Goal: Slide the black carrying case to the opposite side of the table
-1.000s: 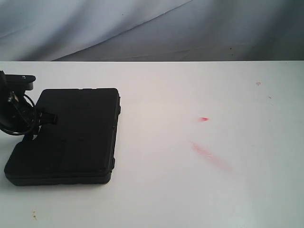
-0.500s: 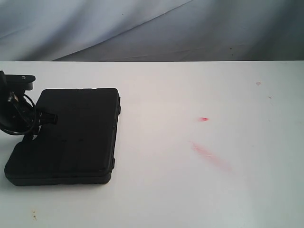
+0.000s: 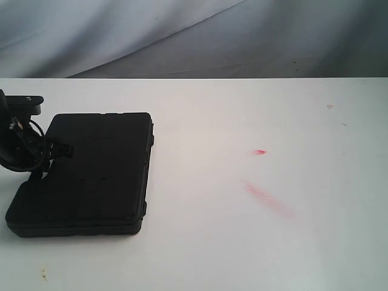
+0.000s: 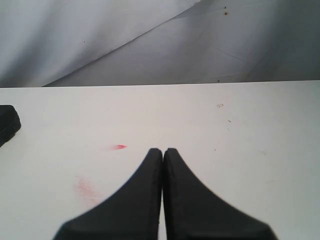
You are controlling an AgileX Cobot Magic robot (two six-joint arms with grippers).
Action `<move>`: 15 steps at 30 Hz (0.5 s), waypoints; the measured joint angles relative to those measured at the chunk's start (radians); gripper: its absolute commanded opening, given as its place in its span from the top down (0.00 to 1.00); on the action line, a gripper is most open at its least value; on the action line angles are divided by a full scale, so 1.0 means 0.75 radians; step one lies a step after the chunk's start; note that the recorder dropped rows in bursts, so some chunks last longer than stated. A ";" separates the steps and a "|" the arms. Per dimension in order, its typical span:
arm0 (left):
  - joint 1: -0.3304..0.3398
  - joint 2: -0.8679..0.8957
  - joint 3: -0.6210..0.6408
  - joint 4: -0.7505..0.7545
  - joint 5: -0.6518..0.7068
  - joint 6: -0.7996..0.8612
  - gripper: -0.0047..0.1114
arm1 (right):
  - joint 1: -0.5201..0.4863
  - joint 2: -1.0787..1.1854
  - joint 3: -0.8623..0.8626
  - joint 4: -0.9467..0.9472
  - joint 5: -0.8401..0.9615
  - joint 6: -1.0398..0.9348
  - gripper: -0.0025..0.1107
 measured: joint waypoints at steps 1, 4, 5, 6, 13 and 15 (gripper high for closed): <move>0.000 0.000 0.000 -0.003 0.000 0.003 0.91 | 0.000 0.000 0.000 0.000 0.000 0.000 0.98; 0.000 0.000 0.000 -0.008 0.002 0.003 0.91 | 0.000 0.000 0.000 0.000 0.000 0.000 0.98; 0.000 0.000 0.000 -0.011 0.002 0.003 0.91 | 0.000 0.000 0.000 0.000 0.000 0.000 0.98; 0.000 0.000 0.000 -0.011 0.002 0.003 0.91 | 0.000 0.000 0.000 0.000 0.000 0.000 0.98; 0.000 0.000 0.000 -0.011 0.002 0.003 0.91 | 0.000 0.000 0.000 0.000 0.000 0.000 0.98; 0.000 0.000 0.000 -0.011 0.002 -0.001 0.91 | 0.000 0.000 0.000 0.000 0.000 0.000 0.98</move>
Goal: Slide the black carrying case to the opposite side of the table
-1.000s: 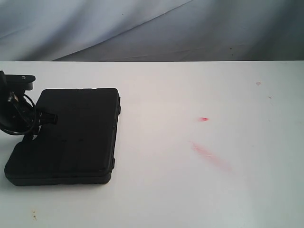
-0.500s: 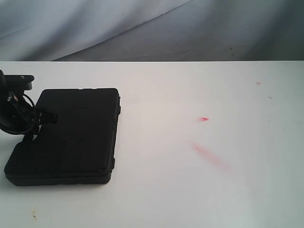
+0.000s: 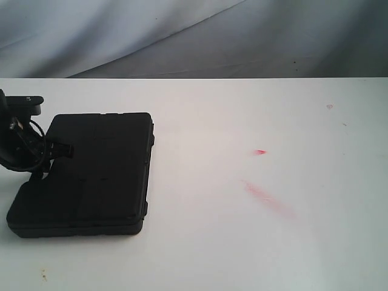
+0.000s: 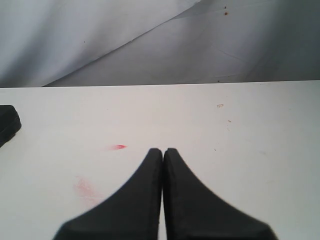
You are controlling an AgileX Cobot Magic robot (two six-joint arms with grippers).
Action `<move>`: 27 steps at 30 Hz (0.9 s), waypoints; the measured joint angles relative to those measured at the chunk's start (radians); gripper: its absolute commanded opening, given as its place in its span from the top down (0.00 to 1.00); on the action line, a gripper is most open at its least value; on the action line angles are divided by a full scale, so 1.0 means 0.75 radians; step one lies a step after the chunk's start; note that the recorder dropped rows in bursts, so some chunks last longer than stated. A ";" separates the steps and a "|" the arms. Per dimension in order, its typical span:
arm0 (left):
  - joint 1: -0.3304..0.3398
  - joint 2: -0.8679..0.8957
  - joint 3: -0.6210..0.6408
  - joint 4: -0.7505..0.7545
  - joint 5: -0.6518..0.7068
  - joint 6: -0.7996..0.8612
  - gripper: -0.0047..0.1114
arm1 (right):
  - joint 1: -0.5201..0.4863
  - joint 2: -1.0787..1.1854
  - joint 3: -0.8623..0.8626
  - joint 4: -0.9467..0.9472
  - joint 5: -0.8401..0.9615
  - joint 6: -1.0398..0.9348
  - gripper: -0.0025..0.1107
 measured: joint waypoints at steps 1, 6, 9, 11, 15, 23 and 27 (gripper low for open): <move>0.000 0.000 0.000 -0.003 0.000 0.000 0.91 | 0.000 0.000 0.000 0.000 0.000 0.000 0.98; 0.000 0.000 0.000 -0.026 0.006 0.000 0.91 | 0.000 0.000 0.000 0.000 0.000 0.000 0.98; 0.000 0.000 0.000 -0.035 0.006 0.000 0.91 | 0.000 0.000 0.000 0.000 0.000 0.000 0.98; 0.000 0.000 0.000 -0.035 0.007 0.000 0.91 | 0.000 0.000 0.000 0.000 0.000 0.000 0.98; 0.000 0.000 0.000 -0.035 0.007 0.000 0.91 | 0.000 0.000 0.000 0.000 0.000 0.000 0.98; 0.000 -0.001 0.001 -0.035 0.007 0.000 0.91 | 0.000 0.000 0.000 0.000 0.000 0.000 0.98; 0.000 -0.001 0.001 -0.035 0.007 0.000 0.78 | 0.000 0.000 0.000 0.000 0.000 0.000 0.98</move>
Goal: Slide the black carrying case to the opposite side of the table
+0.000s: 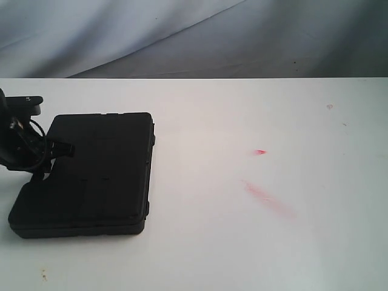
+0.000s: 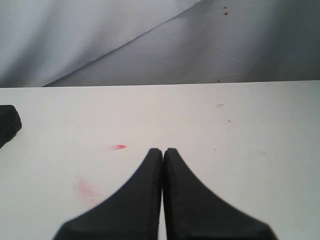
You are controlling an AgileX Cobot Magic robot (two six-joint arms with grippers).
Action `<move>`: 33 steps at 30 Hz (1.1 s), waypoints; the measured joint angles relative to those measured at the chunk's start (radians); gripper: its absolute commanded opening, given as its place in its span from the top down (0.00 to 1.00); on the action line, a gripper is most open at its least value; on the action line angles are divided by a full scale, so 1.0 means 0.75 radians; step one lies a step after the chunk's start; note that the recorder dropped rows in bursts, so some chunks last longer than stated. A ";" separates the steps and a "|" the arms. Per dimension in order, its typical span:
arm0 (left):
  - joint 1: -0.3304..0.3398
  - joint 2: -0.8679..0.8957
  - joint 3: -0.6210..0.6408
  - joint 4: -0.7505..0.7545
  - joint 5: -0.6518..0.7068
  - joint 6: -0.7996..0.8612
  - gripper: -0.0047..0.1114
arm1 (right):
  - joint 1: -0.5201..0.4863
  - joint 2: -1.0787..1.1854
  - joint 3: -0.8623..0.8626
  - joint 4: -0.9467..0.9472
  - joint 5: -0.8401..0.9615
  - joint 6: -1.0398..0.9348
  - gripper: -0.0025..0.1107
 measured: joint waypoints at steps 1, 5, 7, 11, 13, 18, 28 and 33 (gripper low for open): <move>0.000 0.000 0.000 0.000 0.000 0.000 0.72 | 0.000 0.000 0.000 0.000 0.000 0.000 0.98; 0.000 -0.002 0.000 -0.011 -0.002 0.000 0.57 | 0.000 0.000 0.000 0.000 0.000 0.000 0.98; 0.000 -0.002 0.000 -0.014 -0.005 0.000 0.57 | 0.000 0.000 0.000 0.000 0.000 0.000 0.98; 0.000 -0.005 -0.010 -0.014 0.023 0.000 0.57 | 0.000 0.000 0.000 0.000 0.000 0.000 0.98; 0.000 -0.035 -0.038 -0.014 0.068 0.010 0.57 | 0.000 0.000 0.000 0.000 0.000 0.000 0.98; 0.000 -0.389 -0.092 -0.014 0.063 0.123 0.78 | 0.000 0.000 0.000 0.000 0.000 0.000 0.98; 0.000 -1.171 0.017 -0.014 0.025 0.163 0.96 | 0.000 0.000 0.000 0.000 0.000 0.000 0.98; 0.000 -1.450 0.092 -0.014 0.023 0.166 0.96 | 0.000 0.000 0.000 0.000 0.000 0.000 0.98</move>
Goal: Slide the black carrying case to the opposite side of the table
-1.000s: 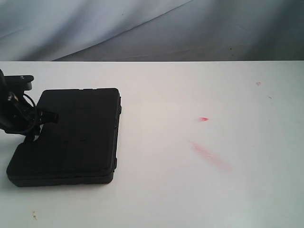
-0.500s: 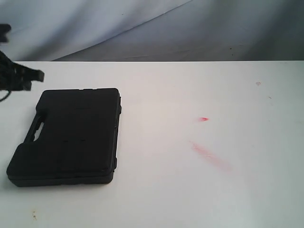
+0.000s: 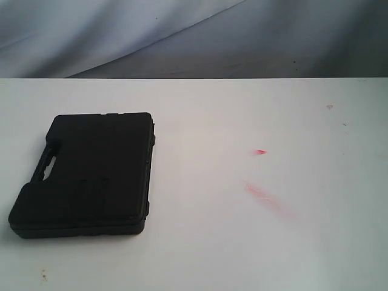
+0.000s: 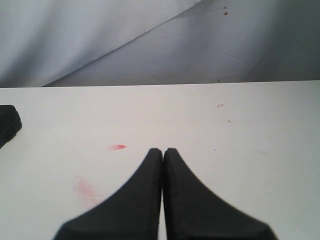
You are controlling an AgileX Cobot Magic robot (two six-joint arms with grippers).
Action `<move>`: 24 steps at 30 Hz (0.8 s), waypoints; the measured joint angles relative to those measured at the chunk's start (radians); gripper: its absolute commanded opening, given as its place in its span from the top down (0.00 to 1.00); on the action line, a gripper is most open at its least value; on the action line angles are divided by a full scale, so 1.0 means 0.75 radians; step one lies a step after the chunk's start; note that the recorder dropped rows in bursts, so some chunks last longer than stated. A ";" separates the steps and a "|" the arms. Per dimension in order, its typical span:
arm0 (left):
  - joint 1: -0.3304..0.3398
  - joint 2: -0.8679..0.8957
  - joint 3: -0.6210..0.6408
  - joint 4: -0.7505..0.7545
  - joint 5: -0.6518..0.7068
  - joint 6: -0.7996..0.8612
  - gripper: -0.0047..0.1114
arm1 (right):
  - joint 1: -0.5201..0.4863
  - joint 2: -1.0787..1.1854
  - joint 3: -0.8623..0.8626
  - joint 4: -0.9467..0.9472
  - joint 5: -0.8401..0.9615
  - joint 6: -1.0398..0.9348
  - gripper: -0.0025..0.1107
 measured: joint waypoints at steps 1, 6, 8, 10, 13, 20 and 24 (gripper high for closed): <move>0.000 -0.056 0.016 -0.003 0.000 0.000 0.96 | 0.000 0.000 0.000 0.000 0.000 0.000 0.98; 0.000 -0.315 0.096 -0.003 0.042 0.002 0.96 | 0.000 0.000 0.000 0.000 0.000 0.000 0.98; 0.000 -0.408 0.130 -0.003 0.073 0.002 0.96 | 0.000 0.000 0.000 0.000 0.000 0.000 0.98; 0.000 -0.482 0.158 -0.003 0.106 0.002 0.96 | 0.000 0.000 0.000 0.000 0.000 0.000 0.98; 0.000 -0.581 0.189 -0.003 0.169 0.002 0.96 | 0.000 0.000 0.000 0.000 0.000 0.000 0.98; 0.000 -0.744 0.211 -0.003 0.268 0.002 0.96 | 0.000 0.000 0.000 0.000 0.000 0.000 0.98; 0.000 -0.819 0.211 -0.003 0.344 0.002 0.96 | 0.000 0.000 0.000 0.000 0.000 0.000 0.98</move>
